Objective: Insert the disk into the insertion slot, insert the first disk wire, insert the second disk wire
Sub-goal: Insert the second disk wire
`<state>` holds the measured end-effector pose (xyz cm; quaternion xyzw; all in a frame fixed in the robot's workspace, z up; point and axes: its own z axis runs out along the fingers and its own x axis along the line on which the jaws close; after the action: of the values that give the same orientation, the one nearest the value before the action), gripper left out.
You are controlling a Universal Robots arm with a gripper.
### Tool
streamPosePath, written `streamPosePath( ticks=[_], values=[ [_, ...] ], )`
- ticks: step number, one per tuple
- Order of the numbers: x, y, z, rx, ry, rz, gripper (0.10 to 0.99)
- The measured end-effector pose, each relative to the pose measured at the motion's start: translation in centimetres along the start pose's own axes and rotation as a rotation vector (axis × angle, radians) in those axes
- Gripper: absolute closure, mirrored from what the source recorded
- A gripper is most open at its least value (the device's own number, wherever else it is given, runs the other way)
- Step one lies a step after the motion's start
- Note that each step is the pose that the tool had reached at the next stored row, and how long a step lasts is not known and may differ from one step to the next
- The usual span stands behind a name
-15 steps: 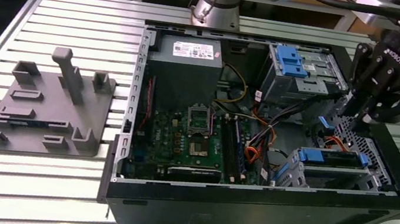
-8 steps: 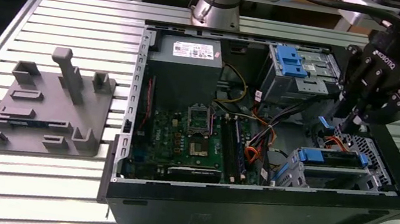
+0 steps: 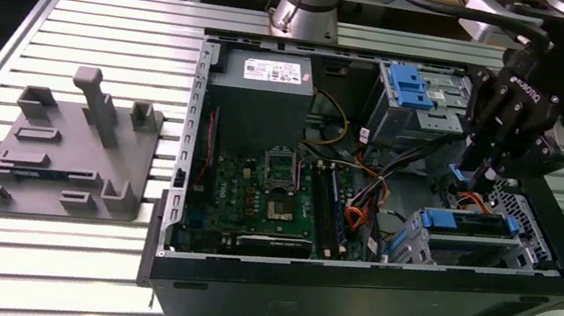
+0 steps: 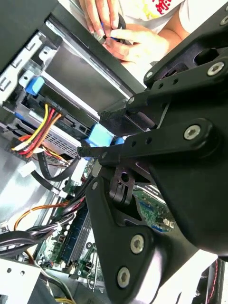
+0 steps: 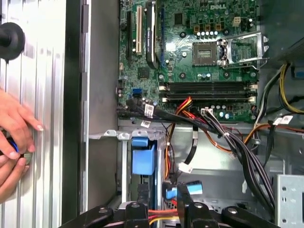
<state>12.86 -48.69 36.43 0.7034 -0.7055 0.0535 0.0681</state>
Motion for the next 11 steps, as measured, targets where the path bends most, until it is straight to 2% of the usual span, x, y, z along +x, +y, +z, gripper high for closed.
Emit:
streamPosePath(
  ticks=[8,11],
  values=[
    [-0.13,0.08,0.43,0.019,0.0004,-0.012,0.714],
    [-0.17,0.14,0.68,0.021,0.0003,-0.014,0.714]
  ],
)
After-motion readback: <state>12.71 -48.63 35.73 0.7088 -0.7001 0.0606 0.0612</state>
